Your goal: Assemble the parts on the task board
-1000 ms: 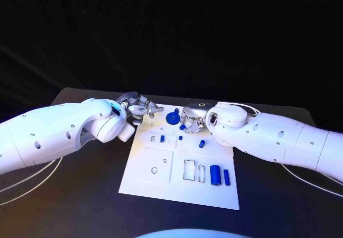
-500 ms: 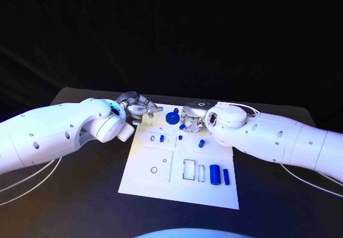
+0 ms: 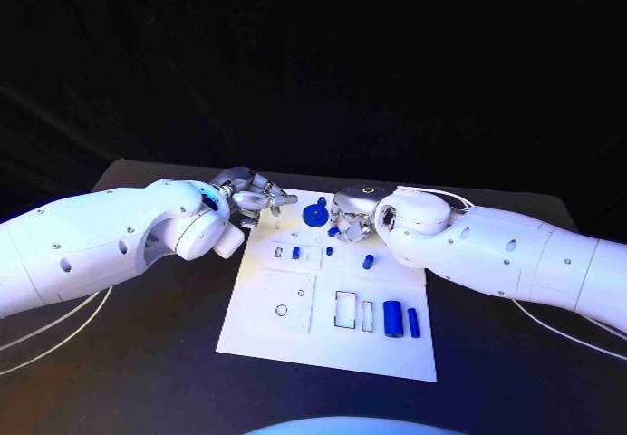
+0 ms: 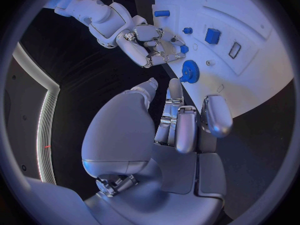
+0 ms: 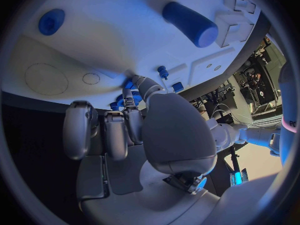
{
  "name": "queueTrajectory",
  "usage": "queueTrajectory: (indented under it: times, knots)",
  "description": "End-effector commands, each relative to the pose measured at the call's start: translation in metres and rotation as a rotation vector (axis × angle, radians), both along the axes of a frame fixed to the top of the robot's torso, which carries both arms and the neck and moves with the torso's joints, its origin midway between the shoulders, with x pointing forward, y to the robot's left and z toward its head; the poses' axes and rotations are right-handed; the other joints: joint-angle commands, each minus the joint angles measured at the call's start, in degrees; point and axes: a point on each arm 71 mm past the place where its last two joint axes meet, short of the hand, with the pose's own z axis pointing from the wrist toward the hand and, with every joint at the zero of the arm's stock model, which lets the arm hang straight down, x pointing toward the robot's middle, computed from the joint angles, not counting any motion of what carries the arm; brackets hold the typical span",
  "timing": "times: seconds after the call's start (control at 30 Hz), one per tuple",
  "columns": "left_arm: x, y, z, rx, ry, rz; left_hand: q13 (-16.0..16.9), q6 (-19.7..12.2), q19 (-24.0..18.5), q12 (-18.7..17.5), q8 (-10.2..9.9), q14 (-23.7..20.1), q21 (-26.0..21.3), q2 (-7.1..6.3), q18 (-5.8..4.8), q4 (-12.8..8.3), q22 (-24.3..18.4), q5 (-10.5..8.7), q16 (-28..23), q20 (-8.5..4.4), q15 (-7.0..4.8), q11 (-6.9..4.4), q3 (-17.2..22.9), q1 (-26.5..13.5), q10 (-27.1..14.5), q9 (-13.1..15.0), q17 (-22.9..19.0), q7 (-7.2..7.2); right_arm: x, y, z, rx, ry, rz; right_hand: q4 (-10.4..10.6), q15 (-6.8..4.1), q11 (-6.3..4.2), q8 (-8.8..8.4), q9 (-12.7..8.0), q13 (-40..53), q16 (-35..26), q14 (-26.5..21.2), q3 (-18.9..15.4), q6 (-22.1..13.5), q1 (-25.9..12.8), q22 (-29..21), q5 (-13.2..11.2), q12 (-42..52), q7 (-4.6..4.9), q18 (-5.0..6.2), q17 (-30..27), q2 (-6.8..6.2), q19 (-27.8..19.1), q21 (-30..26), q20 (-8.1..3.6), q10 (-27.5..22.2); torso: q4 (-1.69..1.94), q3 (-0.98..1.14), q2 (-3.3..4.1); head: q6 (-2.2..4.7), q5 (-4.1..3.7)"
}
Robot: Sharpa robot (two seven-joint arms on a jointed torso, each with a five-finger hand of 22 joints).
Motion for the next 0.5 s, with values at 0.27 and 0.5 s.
queueTrajectory:
  times: [0.27,0.5]
  knots:
    - [-0.0006,-0.0016,0.0005,0.002,0.000,-0.014,-0.14,0.41,0.41,0.30,-0.27,2.47,0.23,0.10,-0.93,-0.07,0.11,-0.10,0.16,-0.14,-0.40,-0.18,-0.32,0.78,0.15,-0.17,4.38,0.19,-0.0032,-0.0042,-0.0094,-0.023,0.016,-0.020,0.42,-0.39,0.02,0.38,0.63,3.60,0.17,4.66,0.07,0.71,-1.72,9.70,-0.08,0.29,-0.30,-0.86,9.79,-0.57,0.23,0.39,-0.43,0.54,0.05,-0.03,-0.03,0.09,-0.01]
    - [-0.0004,-0.0013,0.0006,0.002,-0.003,-0.012,-0.17,0.41,0.39,0.29,-0.29,2.47,0.20,0.05,-0.92,-0.10,0.08,-0.11,0.16,-0.14,-0.40,-0.17,-0.39,0.86,0.12,-0.23,4.37,0.20,-0.0053,-0.0049,-0.0048,0.027,-0.022,-0.022,0.59,-0.43,-0.04,0.50,0.71,3.76,0.27,4.70,0.02,0.89,-2.13,9.86,-0.10,0.40,-0.39,-0.93,9.94,-0.75,0.40,0.74,-0.46,0.65,0.02,-0.01,-0.03,0.24,0.01]
